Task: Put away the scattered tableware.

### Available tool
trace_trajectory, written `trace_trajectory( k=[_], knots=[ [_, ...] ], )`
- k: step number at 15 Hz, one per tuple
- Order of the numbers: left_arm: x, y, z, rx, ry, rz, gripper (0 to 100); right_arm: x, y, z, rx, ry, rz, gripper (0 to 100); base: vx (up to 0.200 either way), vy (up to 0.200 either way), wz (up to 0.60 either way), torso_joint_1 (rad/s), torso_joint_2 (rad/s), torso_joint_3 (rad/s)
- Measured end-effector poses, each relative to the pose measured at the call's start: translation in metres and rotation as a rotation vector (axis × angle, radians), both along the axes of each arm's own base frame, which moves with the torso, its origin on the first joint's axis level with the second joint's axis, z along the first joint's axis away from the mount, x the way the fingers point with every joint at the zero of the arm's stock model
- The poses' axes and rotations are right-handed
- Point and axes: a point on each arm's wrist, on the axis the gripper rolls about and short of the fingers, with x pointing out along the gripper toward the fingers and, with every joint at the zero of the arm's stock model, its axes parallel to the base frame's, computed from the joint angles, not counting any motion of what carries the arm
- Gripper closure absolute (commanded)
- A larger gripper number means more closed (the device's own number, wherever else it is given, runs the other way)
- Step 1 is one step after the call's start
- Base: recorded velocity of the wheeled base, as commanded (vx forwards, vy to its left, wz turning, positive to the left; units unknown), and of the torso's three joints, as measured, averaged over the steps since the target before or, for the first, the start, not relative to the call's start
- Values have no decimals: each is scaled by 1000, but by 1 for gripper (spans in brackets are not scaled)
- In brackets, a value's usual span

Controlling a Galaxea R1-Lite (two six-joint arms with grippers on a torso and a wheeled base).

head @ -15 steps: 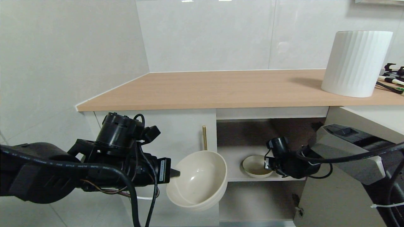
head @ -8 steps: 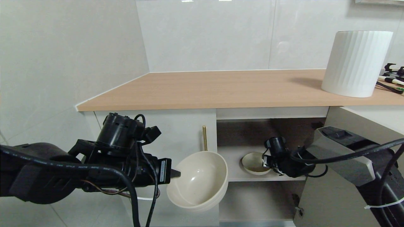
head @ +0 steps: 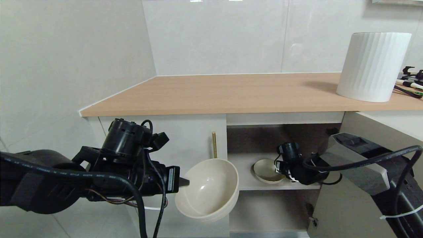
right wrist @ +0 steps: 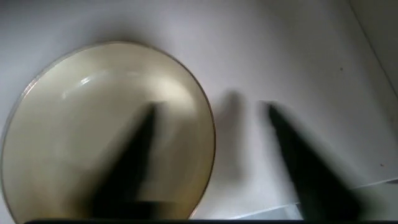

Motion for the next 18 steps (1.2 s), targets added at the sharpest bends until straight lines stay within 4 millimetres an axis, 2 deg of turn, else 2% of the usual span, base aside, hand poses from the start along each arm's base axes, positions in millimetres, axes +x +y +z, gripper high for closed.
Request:
trace_trajectory(
  k=[2,5,8,14,16,18],
  knots=[
    [1,-2,-2,8,3,-3,100,-1,-1,3,8,-5,-8,0,0,0,0,0,0,0],
    [7,-10,-10,76,-35,27,100,-19,-2,21,23,11,-1,0,0,0,0,0,0,0],
    [15,-28,-25,158,-107,79,100,-55,5,54,65,47,93,0,0,0,0,0,0,0],
    [6,-54,-58,259,-59,23,100,-137,20,154,198,138,366,0,0,0,0,0,0,0],
    [3,-57,-62,268,-49,9,100,-173,32,185,236,189,491,0,0,0,0,0,0,0],
    [0,-62,-64,274,-50,-8,100,-203,49,201,239,212,596,0,0,0,0,0,0,0]
  ],
)
